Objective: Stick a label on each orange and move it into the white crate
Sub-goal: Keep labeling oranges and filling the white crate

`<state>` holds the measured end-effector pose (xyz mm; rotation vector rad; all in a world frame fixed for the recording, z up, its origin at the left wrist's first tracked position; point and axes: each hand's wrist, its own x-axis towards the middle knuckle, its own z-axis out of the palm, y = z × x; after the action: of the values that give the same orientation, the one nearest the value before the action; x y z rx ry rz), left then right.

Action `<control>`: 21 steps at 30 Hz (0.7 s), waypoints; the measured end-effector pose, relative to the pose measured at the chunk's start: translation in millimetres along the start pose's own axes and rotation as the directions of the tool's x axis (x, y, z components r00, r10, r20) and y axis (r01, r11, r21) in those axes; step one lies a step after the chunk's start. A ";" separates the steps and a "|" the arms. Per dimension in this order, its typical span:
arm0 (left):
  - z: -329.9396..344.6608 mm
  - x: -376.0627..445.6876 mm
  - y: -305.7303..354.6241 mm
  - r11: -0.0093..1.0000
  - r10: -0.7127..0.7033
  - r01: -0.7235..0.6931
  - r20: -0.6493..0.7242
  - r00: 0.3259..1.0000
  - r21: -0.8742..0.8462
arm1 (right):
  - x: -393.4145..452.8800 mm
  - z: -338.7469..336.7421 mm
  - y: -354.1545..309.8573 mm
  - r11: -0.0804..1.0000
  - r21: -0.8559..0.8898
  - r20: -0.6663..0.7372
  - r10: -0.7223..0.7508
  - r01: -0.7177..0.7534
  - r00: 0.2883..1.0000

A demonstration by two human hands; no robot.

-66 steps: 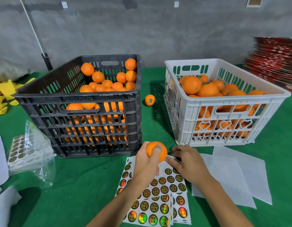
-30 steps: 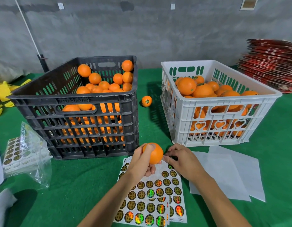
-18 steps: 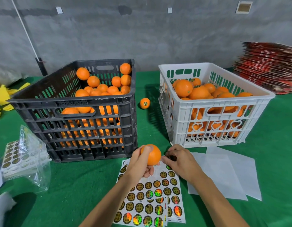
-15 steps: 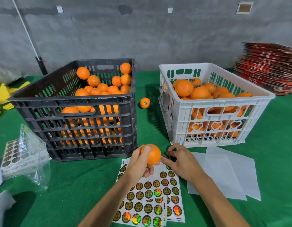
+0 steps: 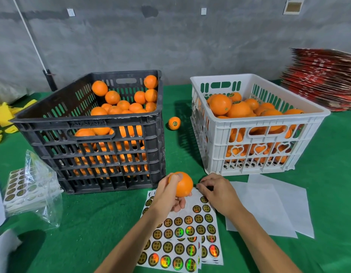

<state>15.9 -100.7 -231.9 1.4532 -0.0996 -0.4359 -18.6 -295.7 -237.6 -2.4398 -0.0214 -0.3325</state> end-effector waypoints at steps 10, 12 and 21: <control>-4.6 0.6 -2.9 0.998 -0.050 0.050 -0.007 0.999 -0.025 | -3.2 -5.7 2.8 0.963 -0.249 0.171 -0.059 0.101 0.984; -5.8 -1.0 4.1 0.995 -0.087 0.088 0.010 0.996 -0.042 | -2.8 -5.0 4.0 0.971 -0.220 0.165 -0.056 0.092 0.985; -19.9 -13.2 23.8 0.958 -0.253 0.285 0.410 0.876 -0.017 | -8.5 -8.4 3.7 0.993 -0.097 0.196 -0.047 0.067 0.980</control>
<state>15.7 -76.2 -208.8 1.2865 -0.2104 -0.9608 -28.4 -303.2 -235.7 -2.5691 -0.1627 -0.1229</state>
